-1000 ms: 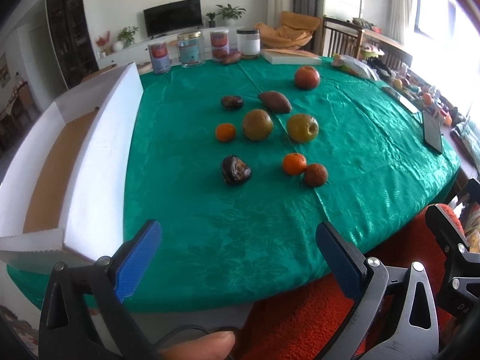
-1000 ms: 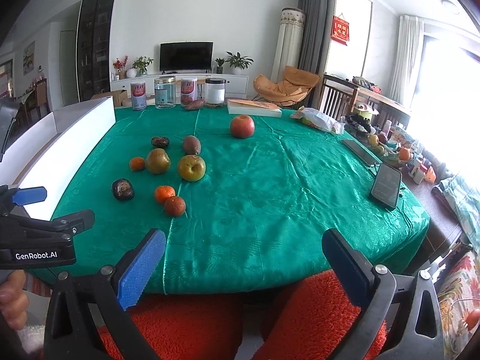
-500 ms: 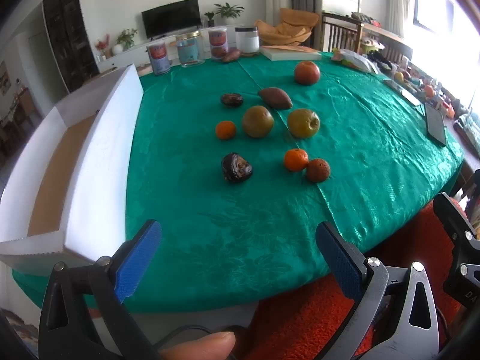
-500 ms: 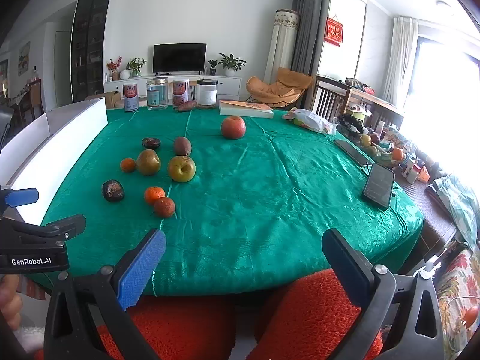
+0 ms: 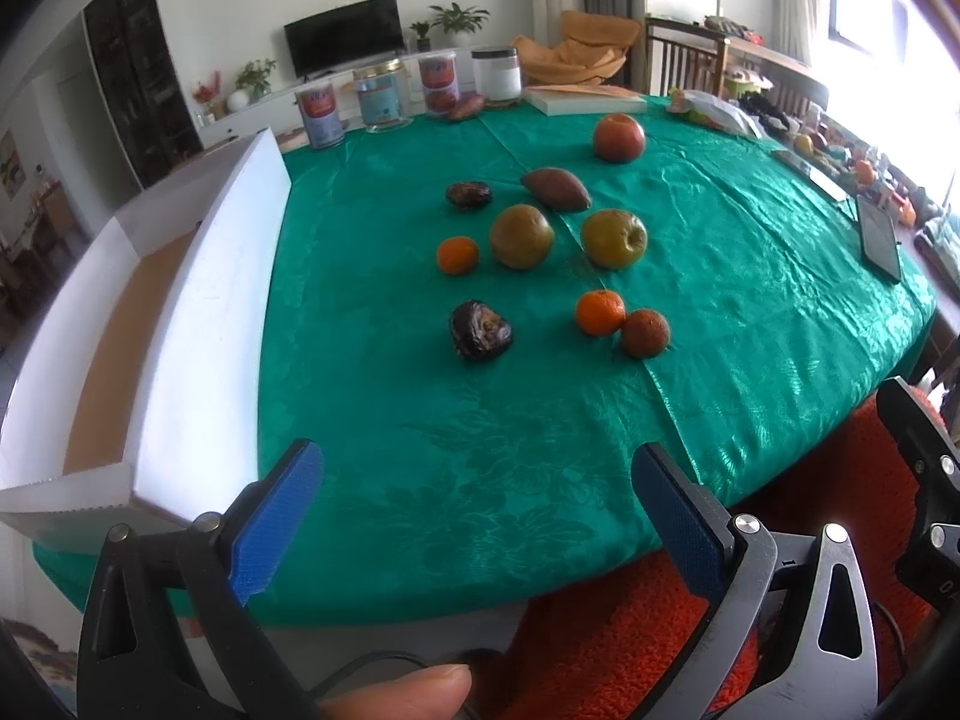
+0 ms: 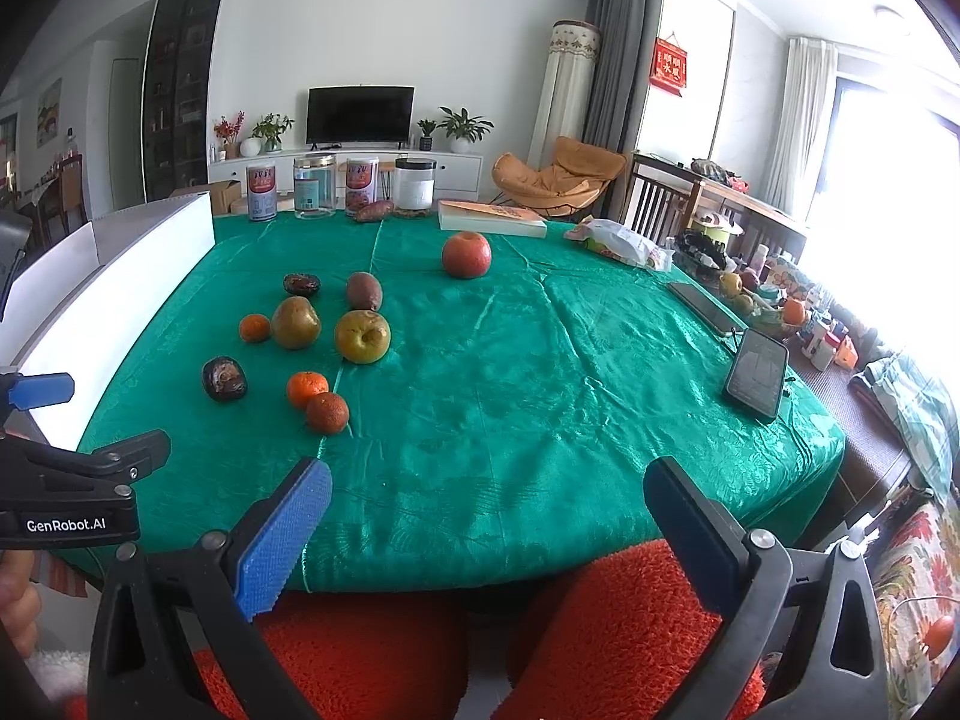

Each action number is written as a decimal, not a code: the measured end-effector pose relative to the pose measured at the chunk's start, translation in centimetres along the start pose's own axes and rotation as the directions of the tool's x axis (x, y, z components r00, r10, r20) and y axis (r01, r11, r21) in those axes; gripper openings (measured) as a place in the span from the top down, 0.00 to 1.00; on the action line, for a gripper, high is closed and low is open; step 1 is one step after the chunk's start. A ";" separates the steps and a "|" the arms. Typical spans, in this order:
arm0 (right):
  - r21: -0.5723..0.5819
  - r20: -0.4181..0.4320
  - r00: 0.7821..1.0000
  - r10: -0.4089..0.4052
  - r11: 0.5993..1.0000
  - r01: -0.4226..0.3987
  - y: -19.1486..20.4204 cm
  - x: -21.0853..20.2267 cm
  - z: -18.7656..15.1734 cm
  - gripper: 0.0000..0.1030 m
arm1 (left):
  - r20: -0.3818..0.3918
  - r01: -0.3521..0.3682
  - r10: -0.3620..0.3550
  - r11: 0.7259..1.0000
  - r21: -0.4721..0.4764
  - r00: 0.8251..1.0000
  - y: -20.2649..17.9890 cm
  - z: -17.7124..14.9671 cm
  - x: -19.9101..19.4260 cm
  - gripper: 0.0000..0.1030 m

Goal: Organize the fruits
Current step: 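Move both tools over the table toward the scattered fruits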

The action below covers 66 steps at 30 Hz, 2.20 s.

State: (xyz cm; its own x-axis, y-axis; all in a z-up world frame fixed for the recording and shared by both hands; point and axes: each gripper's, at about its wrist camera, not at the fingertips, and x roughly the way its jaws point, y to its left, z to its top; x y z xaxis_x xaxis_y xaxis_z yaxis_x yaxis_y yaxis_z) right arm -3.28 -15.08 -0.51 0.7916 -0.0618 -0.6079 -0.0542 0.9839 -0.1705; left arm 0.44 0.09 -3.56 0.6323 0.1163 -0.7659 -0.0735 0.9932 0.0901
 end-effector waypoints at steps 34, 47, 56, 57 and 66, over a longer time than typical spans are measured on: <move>-0.028 -0.037 0.999 -0.013 1.000 0.012 0.4 0.8 -0.5 0.00 | -0.026 -0.006 0.006 1.000 0.014 1.000 -0.2 -0.3 0.6 0.00; 0.018 -0.109 0.994 -0.004 1.000 0.006 0.0 1.9 0.3 0.00 | -0.046 0.001 -0.001 1.000 0.008 0.999 -0.2 -0.5 0.9 0.00; -0.009 -0.161 0.987 -0.014 1.000 0.013 0.4 2.8 -0.3 0.00 | -0.082 0.010 -0.010 1.000 0.008 0.997 -0.5 -0.8 1.8 0.00; -0.007 -0.164 0.986 -0.013 1.000 0.012 0.4 2.9 -0.3 0.00 | -0.087 0.011 -0.010 1.000 0.006 0.996 -0.4 -0.7 1.8 0.00; 0.000 -0.200 0.980 0.002 1.000 -0.002 0.5 3.5 -0.6 0.00 | -0.118 0.028 -0.028 1.000 -0.006 0.993 -0.1 -0.8 2.9 0.00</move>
State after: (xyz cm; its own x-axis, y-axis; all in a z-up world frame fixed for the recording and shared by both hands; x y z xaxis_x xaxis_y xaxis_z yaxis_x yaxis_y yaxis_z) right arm -0.93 -14.89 -3.15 0.6535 -0.0921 -0.7513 -0.0560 0.9840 -0.1693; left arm 1.63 0.28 -6.29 0.5388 0.0873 -0.8379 -0.0604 0.9961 0.0649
